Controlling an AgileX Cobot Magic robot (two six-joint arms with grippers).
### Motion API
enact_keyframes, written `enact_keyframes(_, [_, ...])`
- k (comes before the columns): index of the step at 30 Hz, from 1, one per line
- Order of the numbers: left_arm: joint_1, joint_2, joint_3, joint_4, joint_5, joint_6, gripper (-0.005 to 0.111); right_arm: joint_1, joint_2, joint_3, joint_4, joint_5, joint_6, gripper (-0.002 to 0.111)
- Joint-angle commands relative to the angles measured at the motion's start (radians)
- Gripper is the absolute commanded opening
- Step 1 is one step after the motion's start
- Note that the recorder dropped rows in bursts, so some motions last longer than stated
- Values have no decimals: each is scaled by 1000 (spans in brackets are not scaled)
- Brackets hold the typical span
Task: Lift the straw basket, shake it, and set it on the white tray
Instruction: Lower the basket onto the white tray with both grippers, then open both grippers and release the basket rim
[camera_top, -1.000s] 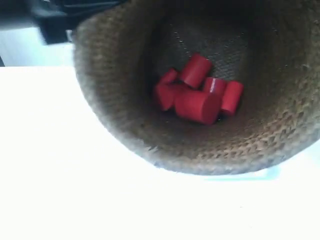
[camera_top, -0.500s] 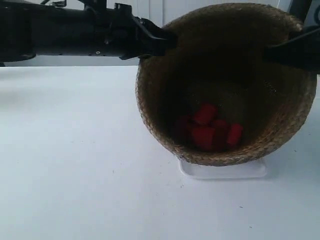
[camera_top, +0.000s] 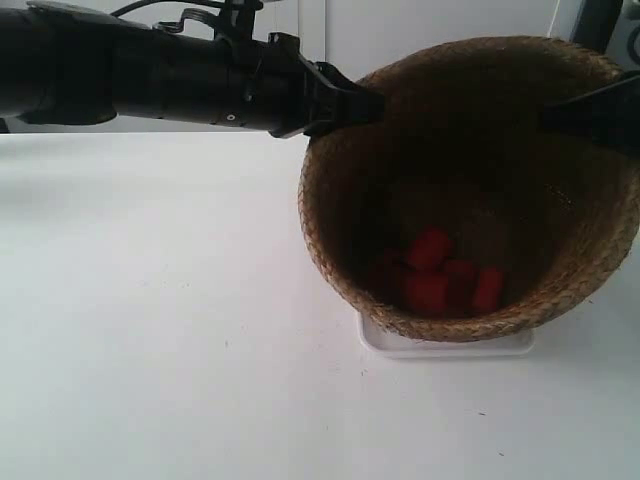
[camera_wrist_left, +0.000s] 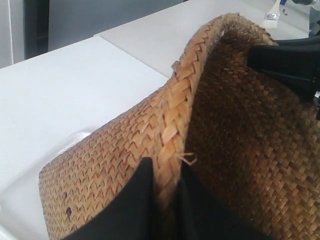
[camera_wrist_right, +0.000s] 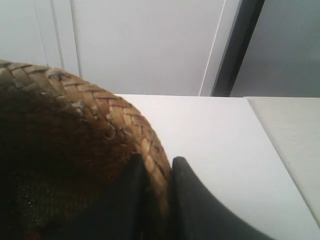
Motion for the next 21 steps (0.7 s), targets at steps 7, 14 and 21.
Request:
enact_keyframes(7, [13,-25,-8,-32,-3,-15,56,-44,4,-2,-22,120,15,28])
enact_keyframes(14, [13,-25,-8,-32,-10,-31,75,-44,4,-2,-53,12,23,71])
enact_keyframes(21, [13,-25,-8,-32,-10,-31,74,-44,44,-2,-64,54,49,72])
